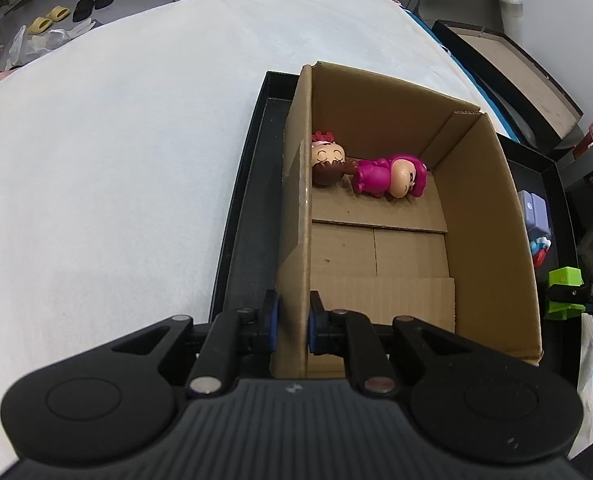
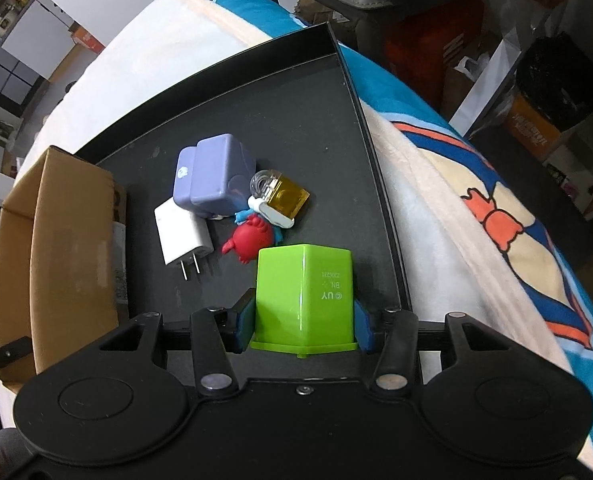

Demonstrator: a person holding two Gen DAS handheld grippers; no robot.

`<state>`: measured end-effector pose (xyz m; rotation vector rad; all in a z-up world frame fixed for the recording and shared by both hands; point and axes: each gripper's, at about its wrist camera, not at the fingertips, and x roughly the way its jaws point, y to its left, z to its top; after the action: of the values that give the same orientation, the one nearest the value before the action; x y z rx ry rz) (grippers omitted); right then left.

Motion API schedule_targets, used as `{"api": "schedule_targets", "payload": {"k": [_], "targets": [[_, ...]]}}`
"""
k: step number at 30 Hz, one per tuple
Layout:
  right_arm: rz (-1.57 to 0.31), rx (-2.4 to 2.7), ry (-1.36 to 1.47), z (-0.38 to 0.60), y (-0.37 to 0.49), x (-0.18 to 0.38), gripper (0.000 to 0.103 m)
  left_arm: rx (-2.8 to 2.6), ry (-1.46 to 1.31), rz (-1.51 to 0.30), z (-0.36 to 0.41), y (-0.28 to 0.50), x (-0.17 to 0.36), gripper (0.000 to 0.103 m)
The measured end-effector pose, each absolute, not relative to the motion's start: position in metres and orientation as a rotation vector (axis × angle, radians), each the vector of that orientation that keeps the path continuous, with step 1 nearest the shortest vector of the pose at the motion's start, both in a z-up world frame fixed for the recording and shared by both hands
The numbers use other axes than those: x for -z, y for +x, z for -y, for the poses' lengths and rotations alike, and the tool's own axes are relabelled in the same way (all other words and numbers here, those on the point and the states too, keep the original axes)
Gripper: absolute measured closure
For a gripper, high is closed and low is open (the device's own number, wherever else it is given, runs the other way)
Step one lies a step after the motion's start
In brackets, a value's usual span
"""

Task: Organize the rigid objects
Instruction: 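Lift the green toy and carry it over the cardboard box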

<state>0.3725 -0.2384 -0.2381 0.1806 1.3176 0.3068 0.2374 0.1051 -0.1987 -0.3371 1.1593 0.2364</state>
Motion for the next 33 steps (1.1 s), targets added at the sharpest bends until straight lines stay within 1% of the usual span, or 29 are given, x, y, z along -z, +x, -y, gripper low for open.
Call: {"api": "schedule_targets", "payload": {"k": [11,33], "targets": [[-1.273,-0.273,0.092,0.224,0.363,0.216,0.056,-0.203,-0.291,-1.152,-0.100,0.236,0.199,0.090],[-1.175,-0.303,-0.032,0.167,0.351,0.157,0.056,-0.156,-0.348,-1.130,-0.115,0.230,0.201,0.089]]}}
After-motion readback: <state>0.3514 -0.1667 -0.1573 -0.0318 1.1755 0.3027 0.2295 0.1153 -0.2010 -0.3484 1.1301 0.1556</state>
